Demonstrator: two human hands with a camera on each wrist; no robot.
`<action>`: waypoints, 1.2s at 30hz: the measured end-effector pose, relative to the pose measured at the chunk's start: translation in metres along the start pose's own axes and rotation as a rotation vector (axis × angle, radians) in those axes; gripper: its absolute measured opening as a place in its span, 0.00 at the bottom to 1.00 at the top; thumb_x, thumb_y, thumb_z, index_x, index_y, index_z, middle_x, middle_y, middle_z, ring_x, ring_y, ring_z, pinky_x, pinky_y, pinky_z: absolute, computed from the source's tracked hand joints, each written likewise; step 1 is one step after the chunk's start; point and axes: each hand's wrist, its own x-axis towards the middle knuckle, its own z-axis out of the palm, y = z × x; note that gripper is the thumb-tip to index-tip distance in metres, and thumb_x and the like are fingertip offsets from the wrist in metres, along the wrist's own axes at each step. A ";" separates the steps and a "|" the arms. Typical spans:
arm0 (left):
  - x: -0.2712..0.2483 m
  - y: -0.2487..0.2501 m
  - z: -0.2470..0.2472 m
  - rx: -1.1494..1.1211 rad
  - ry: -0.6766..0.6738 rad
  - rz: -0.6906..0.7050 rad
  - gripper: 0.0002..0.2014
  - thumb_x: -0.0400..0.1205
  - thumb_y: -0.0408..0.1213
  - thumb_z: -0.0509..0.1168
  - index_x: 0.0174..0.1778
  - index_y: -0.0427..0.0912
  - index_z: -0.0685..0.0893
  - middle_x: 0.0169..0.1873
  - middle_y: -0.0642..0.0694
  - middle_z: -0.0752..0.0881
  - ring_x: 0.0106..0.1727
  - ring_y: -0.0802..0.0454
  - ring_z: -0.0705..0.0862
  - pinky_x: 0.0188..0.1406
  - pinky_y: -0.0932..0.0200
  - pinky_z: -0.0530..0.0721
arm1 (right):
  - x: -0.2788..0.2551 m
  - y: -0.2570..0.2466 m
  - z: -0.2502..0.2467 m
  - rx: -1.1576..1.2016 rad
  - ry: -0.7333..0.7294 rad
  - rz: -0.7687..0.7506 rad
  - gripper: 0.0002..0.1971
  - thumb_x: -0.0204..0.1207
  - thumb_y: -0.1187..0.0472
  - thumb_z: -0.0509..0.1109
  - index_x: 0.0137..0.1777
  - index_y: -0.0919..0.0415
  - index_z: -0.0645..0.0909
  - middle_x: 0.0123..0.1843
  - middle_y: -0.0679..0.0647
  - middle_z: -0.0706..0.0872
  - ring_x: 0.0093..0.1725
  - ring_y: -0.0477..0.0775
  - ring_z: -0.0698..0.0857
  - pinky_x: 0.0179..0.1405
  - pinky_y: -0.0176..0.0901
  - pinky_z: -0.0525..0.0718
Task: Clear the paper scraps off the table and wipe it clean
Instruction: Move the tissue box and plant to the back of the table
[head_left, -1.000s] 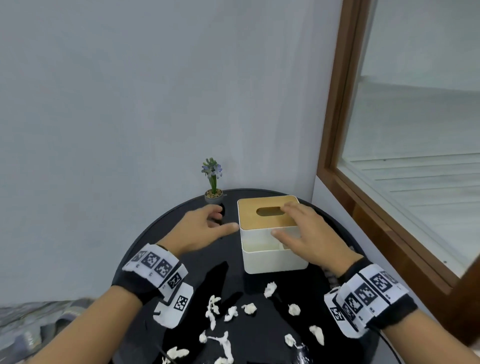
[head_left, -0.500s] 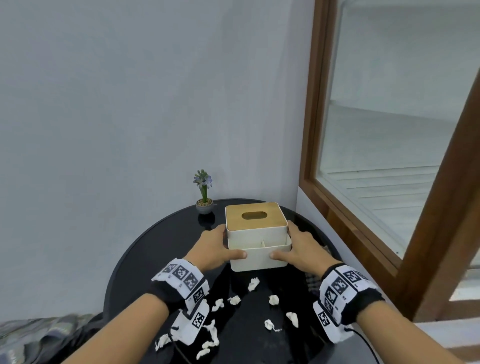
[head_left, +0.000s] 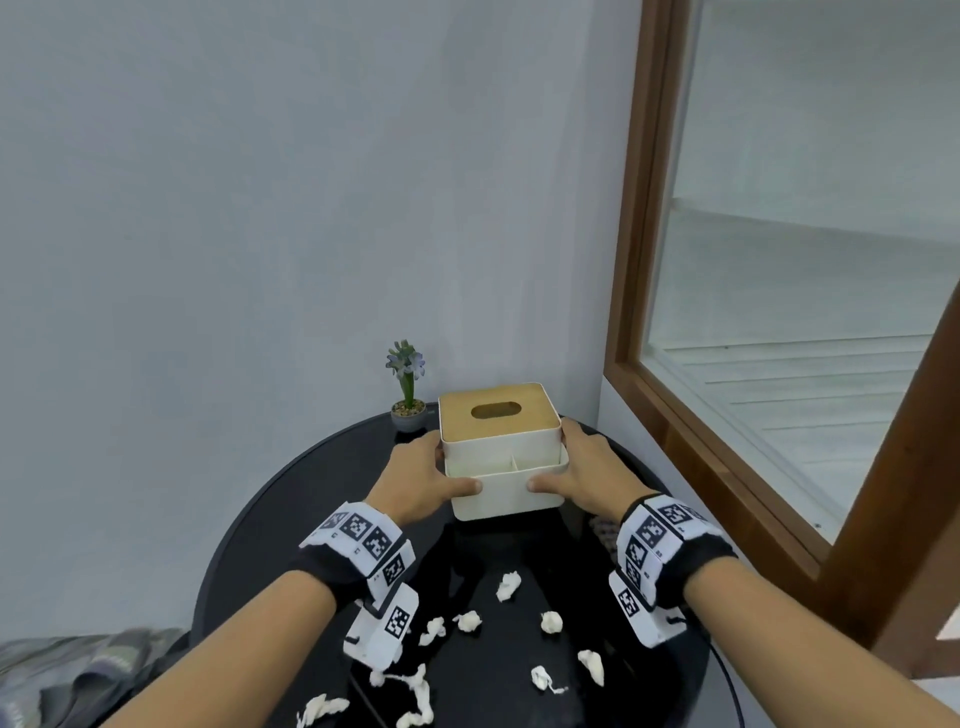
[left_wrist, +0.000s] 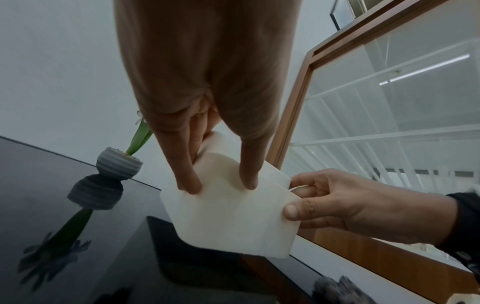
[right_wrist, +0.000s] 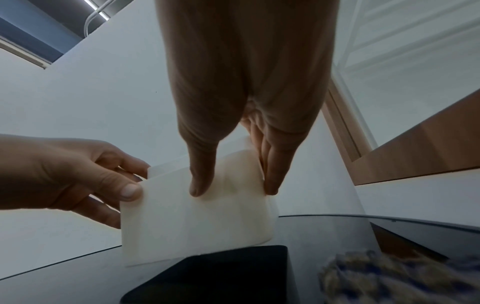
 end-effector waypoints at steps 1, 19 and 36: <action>0.007 -0.001 -0.003 -0.001 -0.002 -0.002 0.31 0.68 0.46 0.81 0.67 0.48 0.80 0.54 0.54 0.88 0.51 0.58 0.88 0.52 0.61 0.86 | 0.007 -0.001 0.001 0.001 0.002 -0.005 0.41 0.60 0.42 0.81 0.71 0.54 0.67 0.63 0.54 0.80 0.57 0.54 0.82 0.60 0.50 0.84; 0.109 -0.042 0.000 -0.052 0.069 -0.030 0.29 0.68 0.43 0.81 0.65 0.46 0.80 0.53 0.53 0.87 0.49 0.60 0.87 0.40 0.72 0.79 | 0.121 0.015 0.015 0.035 -0.027 -0.038 0.36 0.63 0.47 0.81 0.67 0.55 0.69 0.61 0.53 0.83 0.55 0.52 0.83 0.53 0.43 0.84; 0.118 -0.052 -0.006 -0.091 0.068 -0.074 0.33 0.67 0.40 0.81 0.68 0.47 0.79 0.57 0.50 0.88 0.54 0.54 0.88 0.56 0.55 0.87 | 0.135 0.012 0.019 0.043 -0.068 -0.002 0.34 0.65 0.50 0.81 0.68 0.55 0.71 0.63 0.54 0.84 0.53 0.53 0.83 0.50 0.40 0.78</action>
